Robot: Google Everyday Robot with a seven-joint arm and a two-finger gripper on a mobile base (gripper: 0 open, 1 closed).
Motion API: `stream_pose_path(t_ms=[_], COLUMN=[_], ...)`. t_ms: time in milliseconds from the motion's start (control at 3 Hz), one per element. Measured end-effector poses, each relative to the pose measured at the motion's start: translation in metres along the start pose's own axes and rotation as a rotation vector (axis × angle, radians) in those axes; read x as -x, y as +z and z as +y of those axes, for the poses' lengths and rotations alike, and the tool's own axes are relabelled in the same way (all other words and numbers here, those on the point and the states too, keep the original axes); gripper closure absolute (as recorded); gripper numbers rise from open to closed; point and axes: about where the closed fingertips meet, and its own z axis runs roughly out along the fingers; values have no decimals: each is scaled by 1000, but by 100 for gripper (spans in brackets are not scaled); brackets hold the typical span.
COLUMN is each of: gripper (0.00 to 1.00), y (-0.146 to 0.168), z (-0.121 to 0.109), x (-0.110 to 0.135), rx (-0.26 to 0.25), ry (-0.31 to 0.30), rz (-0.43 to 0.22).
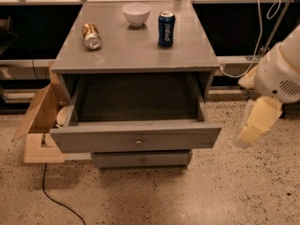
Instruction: Close top drawer
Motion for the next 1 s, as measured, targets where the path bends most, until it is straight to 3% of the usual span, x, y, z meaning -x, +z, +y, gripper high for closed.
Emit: stream_pose_path(t_ms=[333,667,1000], gripper=[0,7,29], y=[77,161,210], z=[22,40,39], x=[-9,-20,-23], rx=[111,162,157], ry=[92,191,238], rz=[-21,2,7])
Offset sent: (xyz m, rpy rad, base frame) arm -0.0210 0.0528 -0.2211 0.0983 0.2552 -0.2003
